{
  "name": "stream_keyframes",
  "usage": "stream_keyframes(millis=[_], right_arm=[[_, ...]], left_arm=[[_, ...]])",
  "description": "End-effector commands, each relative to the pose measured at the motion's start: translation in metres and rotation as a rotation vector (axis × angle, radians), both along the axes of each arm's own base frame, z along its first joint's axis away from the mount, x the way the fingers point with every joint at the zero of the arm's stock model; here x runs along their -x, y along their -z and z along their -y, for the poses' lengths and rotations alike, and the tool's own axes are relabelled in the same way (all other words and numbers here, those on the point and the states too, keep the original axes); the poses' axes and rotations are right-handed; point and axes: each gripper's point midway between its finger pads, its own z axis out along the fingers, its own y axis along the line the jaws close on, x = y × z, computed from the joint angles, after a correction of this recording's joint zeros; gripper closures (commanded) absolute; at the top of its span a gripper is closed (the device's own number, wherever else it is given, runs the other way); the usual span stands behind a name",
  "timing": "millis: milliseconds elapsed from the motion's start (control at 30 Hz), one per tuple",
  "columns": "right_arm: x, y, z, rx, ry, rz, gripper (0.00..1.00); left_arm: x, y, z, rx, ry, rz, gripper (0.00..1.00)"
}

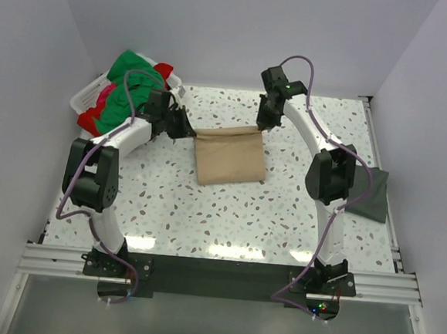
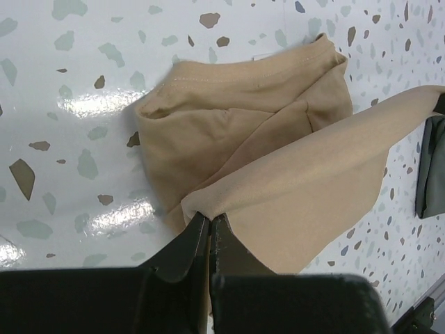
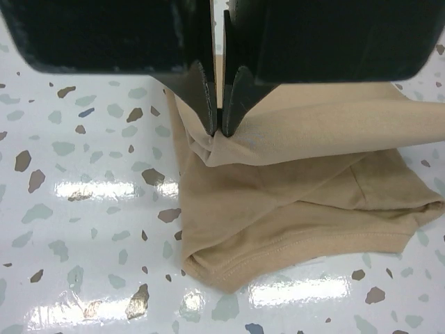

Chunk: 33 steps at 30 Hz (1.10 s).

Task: Fold and stack the t-shirts
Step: Fold the tshirt, then neatly place the folded tshirt to the corner

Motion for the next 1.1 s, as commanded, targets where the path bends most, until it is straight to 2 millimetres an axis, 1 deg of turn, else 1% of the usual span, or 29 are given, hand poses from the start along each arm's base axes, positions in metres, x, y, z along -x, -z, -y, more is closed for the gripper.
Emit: stream_keyframes(millis=[0, 33, 67, 100, 133, 167, 200, 233, 267, 300, 333, 367, 400, 433, 467, 500, 533, 567, 600, 633, 667, 700, 733, 800, 833, 900, 933, 967, 1067], right_arm=[[-0.023, -0.011, 0.007, 0.005, 0.008, 0.071, 1.00], [-0.027, -0.008, 0.005, -0.006, 0.002, 0.073, 1.00], [-0.031, -0.008, 0.003, -0.016, -0.004, 0.080, 0.83], [-0.036, 0.001, 0.000, -0.024, -0.022, 0.069, 0.66], [-0.042, -0.007, -0.006, -0.052, -0.040, 0.092, 0.49], [-0.045, -0.008, -0.009, -0.079, -0.058, 0.089, 0.21], [-0.047, -0.009, -0.010, -0.076, -0.067, 0.095, 0.10], [-0.047, -0.013, -0.013, -0.096, -0.088, 0.098, 0.05], [-0.048, -0.017, -0.015, -0.110, -0.106, 0.111, 0.02], [-0.047, -0.018, -0.014, -0.107, -0.127, 0.119, 0.01], [-0.044, -0.022, -0.014, -0.118, -0.142, 0.136, 0.01], [-0.042, -0.023, -0.011, -0.129, -0.150, 0.138, 0.01], [-0.038, -0.023, -0.013, -0.158, -0.172, 0.134, 0.01], [-0.031, -0.011, -0.012, -0.167, -0.179, 0.116, 0.01], [-0.029, -0.020, -0.006, -0.184, -0.179, 0.133, 0.01], [-0.021, -0.008, -0.004, -0.210, -0.189, 0.105, 0.01], [-0.016, -0.005, -0.002, -0.219, -0.194, 0.099, 0.01], [-0.011, -0.011, -0.002, -0.236, -0.203, 0.109, 0.01], [-0.008, -0.008, -0.001, -0.245, -0.211, 0.105, 0.01], [0.001, 0.005, 0.001, -0.273, -0.221, 0.076, 0.01], [0.004, 0.001, 0.001, -0.288, -0.228, 0.084, 0.01], [0.009, 0.006, 0.002, -0.301, -0.226, 0.071, 0.01], [0.016, 0.017, 0.001, -0.328, -0.235, 0.052, 0.01], [0.022, 0.021, 0.003, -0.362, -0.231, 0.041, 0.01], [0.027, 0.032, 0.006, -0.373, -0.225, 0.021, 0.01], [0.033, 0.039, 0.005, -0.405, -0.231, 0.001, 0.01], [0.032, 0.042, 0.004, -0.414, -0.234, 0.007, 0.01], [0.038, 0.051, 0.005, -0.429, -0.232, -0.017, 0.01], [0.040, 0.061, 0.003, -0.463, -0.237, -0.028, 0.02]], left_arm=[[-0.030, -0.014, -0.006, -0.009, 0.002, 0.097, 1.00], [-0.036, -0.010, -0.007, -0.016, -0.012, 0.096, 1.00], [-0.040, -0.010, -0.010, -0.018, -0.027, 0.097, 0.88], [-0.044, -0.010, -0.012, -0.022, -0.044, 0.097, 0.75], [-0.052, -0.014, -0.016, -0.036, -0.072, 0.110, 0.63], [-0.056, -0.017, -0.018, -0.042, -0.084, 0.117, 0.48], [-0.060, -0.021, -0.019, -0.045, -0.092, 0.128, 0.44], [-0.064, -0.028, -0.019, -0.048, -0.097, 0.143, 0.40], [-0.064, -0.030, -0.018, -0.047, -0.094, 0.146, 0.33], [-0.063, -0.032, -0.017, -0.043, -0.088, 0.149, 0.30], [-0.059, -0.032, -0.016, -0.034, -0.079, 0.144, 0.28], [-0.056, -0.030, -0.015, -0.031, -0.072, 0.139, 0.28], [-0.052, -0.028, -0.015, -0.029, -0.068, 0.134, 0.28], [-0.043, -0.021, -0.014, -0.021, -0.053, 0.121, 0.28], [-0.039, -0.018, -0.013, -0.017, -0.045, 0.115, 0.28], [-0.029, -0.010, -0.011, -0.006, -0.028, 0.093, 0.28], [-0.024, -0.005, -0.010, -0.003, -0.020, 0.082, 0.28], [-0.019, -0.002, -0.009, 0.001, -0.012, 0.072, 0.30], [-0.015, 0.003, -0.008, 0.005, -0.003, 0.061, 0.31], [-0.007, 0.009, -0.005, 0.014, 0.010, 0.043, 0.32], [-0.002, 0.013, -0.004, 0.015, 0.019, 0.029, 0.32], [0.002, 0.017, -0.002, 0.014, 0.025, 0.020, 0.32], [0.008, 0.025, -0.002, 0.013, 0.031, -0.001, 0.32], [0.014, 0.031, -0.001, 0.016, 0.031, -0.018, 0.32], [0.018, 0.036, 0.000, 0.020, 0.038, -0.027, 0.32], [0.021, 0.040, 0.001, 0.031, 0.038, -0.035, 0.33], [0.024, 0.046, 0.002, 0.033, 0.041, -0.050, 0.33], [0.025, 0.048, 0.002, 0.034, 0.041, -0.054, 0.34], [0.027, 0.055, 0.006, 0.053, 0.043, -0.068, 0.38]])
